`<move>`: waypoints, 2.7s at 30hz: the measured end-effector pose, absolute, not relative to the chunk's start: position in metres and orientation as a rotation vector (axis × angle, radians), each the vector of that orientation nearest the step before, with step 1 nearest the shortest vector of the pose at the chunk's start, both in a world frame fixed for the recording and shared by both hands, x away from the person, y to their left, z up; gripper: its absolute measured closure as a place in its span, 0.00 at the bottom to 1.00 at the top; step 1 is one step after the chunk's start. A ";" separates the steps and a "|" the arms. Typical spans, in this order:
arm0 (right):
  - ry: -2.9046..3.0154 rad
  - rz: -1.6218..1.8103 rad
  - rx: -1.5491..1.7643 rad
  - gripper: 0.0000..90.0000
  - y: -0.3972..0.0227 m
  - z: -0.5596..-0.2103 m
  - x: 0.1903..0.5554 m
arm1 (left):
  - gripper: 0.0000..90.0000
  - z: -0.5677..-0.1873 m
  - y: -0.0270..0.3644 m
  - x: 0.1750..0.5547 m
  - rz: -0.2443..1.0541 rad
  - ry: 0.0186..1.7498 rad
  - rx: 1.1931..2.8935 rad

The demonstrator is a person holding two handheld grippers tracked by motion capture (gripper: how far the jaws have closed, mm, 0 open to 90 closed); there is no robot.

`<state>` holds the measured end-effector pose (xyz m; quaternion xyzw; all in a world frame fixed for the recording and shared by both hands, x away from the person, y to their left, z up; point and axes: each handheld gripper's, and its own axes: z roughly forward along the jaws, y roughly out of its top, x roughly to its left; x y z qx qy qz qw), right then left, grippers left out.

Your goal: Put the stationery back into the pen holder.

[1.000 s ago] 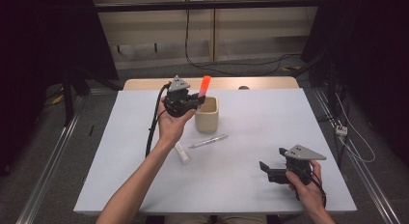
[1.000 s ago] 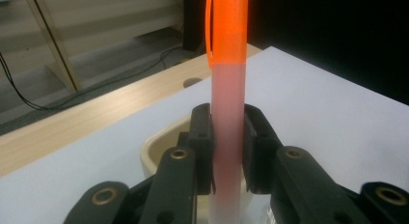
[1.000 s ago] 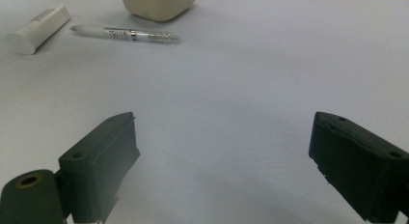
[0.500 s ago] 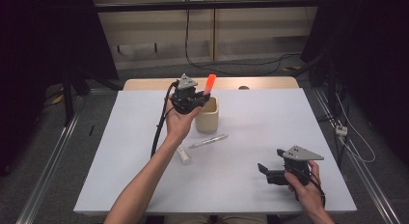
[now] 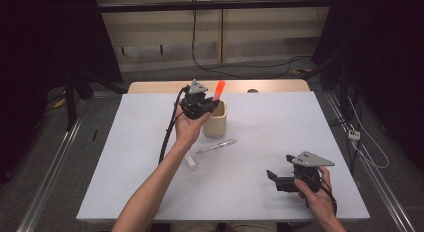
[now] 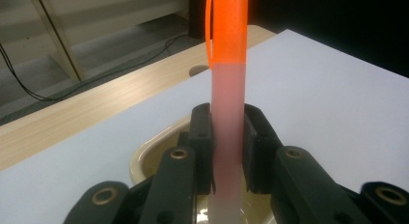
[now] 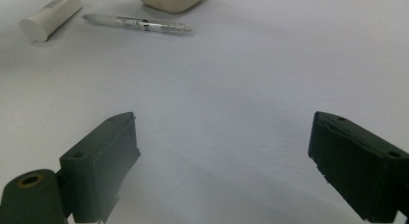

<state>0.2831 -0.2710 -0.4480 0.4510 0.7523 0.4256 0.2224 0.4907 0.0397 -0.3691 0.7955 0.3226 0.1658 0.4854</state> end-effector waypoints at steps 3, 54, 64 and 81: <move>2.078 1.173 1.249 0.11 -0.271 -0.448 0.283 | 0.86 -0.372 0.040 0.492 0.392 0.793 1.941; 2.104 1.174 1.267 0.10 -0.268 -0.451 0.286 | 0.08 -0.389 0.111 0.442 0.384 0.828 1.965; 2.109 1.180 1.268 0.10 -0.266 -0.450 0.286 | 0.07 -0.395 0.131 0.414 0.450 0.837 1.984; 2.155 1.210 1.213 0.12 -0.253 -0.446 0.284 | 0.06 -0.416 0.171 0.355 0.392 0.865 2.020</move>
